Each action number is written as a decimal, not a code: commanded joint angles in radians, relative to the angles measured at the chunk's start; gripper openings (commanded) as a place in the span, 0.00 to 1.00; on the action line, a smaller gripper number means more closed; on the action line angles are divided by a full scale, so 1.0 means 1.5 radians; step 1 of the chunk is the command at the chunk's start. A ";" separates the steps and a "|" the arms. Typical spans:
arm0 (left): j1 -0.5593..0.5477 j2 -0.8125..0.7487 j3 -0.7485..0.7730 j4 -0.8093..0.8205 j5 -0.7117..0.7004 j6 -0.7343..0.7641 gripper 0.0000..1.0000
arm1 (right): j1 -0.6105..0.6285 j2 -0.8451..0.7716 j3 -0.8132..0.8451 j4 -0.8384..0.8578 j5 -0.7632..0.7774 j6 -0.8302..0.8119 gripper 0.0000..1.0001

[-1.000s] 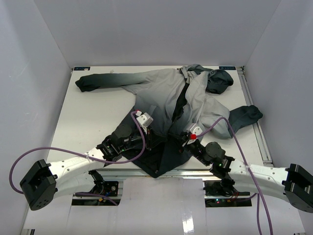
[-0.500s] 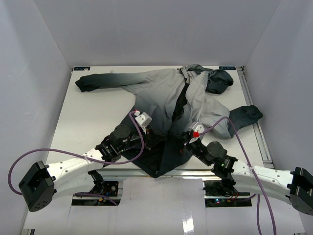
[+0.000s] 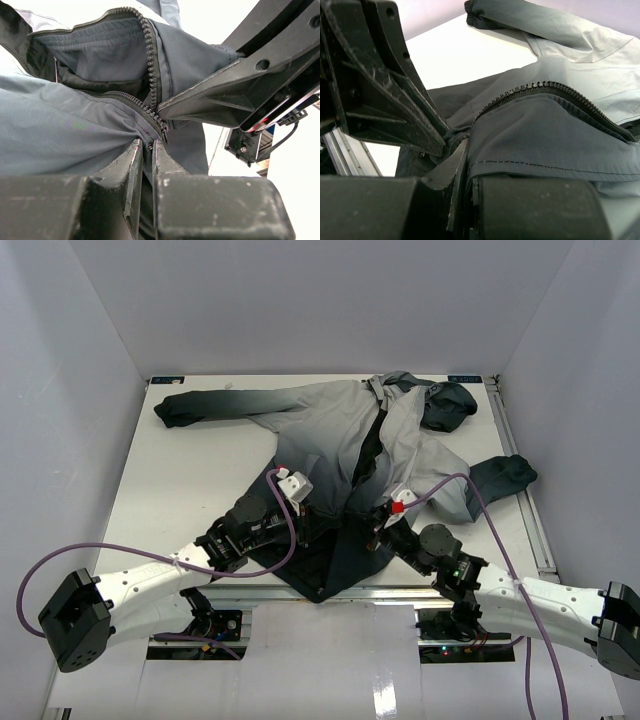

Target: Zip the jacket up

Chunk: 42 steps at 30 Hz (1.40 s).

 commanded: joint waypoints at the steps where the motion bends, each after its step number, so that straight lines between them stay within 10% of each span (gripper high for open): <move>1: -0.014 -0.004 0.016 0.006 0.008 0.024 0.00 | 0.003 -0.015 0.059 -0.016 0.016 0.023 0.08; 42: -0.054 0.063 0.061 -0.060 -0.023 0.087 0.00 | 0.004 -0.012 0.153 -0.073 0.089 0.012 0.08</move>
